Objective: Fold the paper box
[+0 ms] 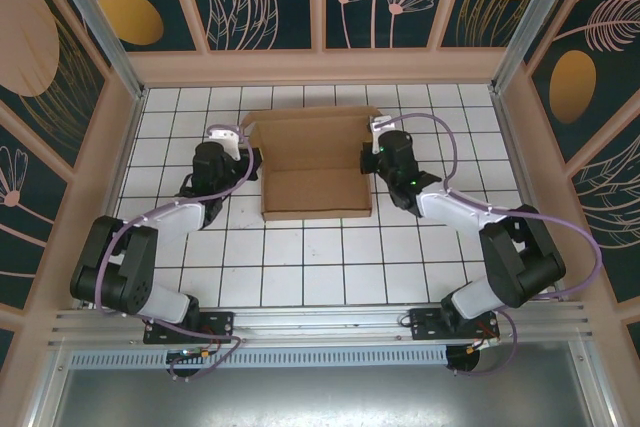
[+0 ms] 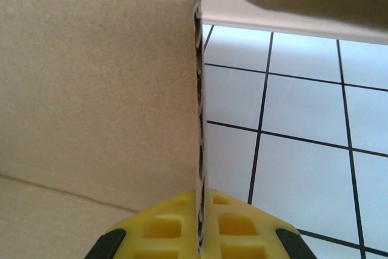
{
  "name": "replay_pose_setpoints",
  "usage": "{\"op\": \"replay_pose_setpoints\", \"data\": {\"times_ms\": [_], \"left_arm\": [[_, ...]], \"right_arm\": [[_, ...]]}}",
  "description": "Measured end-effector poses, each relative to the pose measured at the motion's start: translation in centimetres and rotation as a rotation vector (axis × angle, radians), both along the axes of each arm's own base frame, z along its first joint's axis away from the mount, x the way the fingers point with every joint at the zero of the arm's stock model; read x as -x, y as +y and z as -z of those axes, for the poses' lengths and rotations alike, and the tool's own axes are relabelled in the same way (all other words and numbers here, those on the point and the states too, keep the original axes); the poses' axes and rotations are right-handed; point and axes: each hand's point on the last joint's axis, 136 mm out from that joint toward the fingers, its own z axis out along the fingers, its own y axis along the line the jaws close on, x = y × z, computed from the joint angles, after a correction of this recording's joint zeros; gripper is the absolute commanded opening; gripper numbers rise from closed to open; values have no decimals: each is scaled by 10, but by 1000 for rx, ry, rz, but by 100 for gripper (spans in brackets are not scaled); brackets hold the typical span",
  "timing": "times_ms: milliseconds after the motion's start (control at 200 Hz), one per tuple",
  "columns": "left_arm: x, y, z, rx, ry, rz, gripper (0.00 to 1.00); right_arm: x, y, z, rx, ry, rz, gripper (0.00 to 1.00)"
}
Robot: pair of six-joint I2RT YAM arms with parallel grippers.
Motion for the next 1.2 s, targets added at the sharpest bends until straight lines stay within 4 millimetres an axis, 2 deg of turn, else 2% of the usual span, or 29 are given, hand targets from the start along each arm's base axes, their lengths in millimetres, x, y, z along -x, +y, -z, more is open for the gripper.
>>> {"op": "replay_pose_setpoints", "data": {"times_ms": [95, 215, 580, 981, 1201], "left_arm": [[0, -2, -1, 23, 12, -57, 0], [1, -4, 0, 32, 18, -104, 0], [12, -9, 3, 58, -27, -116, 0], [35, -6, 9, 63, -48, -108, 0], [52, -6, 11, 67, -56, -92, 1]], "right_arm": [[3, 5, 0, 9, -17, 45, 0], [5, 8, 9, 33, -13, 87, 0], [6, 4, 12, -8, -64, 139, 0], [28, 7, 18, -59, -115, 220, 0], [44, 2, 22, -88, -131, 230, 0]]}}
